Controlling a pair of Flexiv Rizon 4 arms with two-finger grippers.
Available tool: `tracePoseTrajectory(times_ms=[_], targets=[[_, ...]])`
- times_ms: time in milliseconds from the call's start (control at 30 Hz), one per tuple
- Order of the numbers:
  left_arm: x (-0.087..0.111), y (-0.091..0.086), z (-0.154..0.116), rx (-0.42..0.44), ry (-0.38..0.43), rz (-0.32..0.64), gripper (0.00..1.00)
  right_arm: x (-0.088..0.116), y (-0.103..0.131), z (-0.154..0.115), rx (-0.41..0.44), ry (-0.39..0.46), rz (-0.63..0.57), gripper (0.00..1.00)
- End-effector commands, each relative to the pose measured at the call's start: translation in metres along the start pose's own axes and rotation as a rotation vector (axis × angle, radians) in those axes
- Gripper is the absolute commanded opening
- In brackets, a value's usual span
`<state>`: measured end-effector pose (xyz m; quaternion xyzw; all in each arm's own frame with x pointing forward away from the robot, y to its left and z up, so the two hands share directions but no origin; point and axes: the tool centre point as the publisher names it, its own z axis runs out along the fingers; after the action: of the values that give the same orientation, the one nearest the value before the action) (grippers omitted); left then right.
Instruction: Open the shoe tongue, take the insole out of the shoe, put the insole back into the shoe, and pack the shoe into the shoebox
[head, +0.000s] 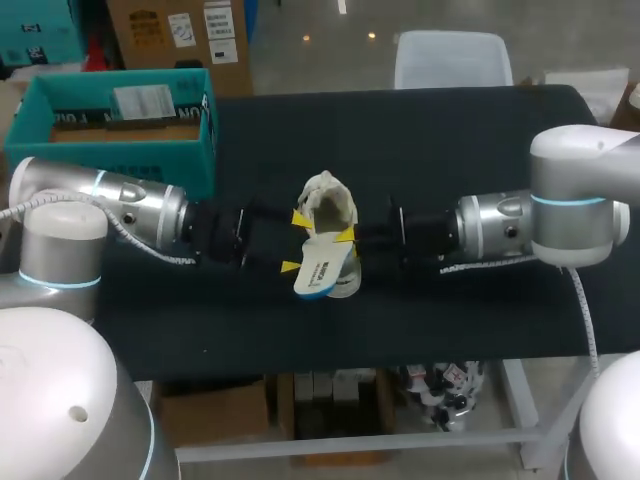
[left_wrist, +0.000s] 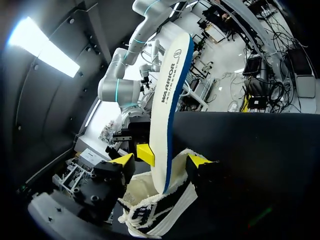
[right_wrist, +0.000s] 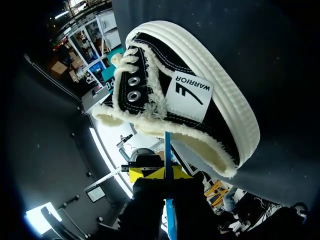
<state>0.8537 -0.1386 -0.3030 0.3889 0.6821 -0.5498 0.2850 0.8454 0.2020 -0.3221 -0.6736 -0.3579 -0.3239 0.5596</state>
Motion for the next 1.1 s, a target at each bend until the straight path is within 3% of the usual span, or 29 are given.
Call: tracePoseTrajectory(times_ms=[33,300,400,433,500,1100], targets=[[-0.001,0.009,0.003,0.017,-0.015,0.001,0.44,-0.001,0.002,-0.001,0.009,0.007,-0.001,0.00],[0.000,0.017,0.013,0.036,-0.014,-0.025,0.42,-0.003,0.005,-0.002,0.011,0.019,0.004,0.00],[-0.001,0.019,0.016,0.037,-0.017,-0.030,0.35,-0.003,0.005,-0.002,0.012,0.021,0.006,0.00],[-0.002,0.020,0.017,0.034,-0.017,-0.030,0.30,-0.003,0.005,-0.002,0.013,0.022,0.005,0.00],[-0.002,0.020,0.019,0.041,-0.021,-0.034,0.00,-0.003,0.006,-0.002,0.015,0.025,0.005,0.00],[-0.007,0.014,0.017,0.048,0.022,-0.024,0.00,-0.001,0.005,0.001,0.025,0.039,0.001,0.00]])
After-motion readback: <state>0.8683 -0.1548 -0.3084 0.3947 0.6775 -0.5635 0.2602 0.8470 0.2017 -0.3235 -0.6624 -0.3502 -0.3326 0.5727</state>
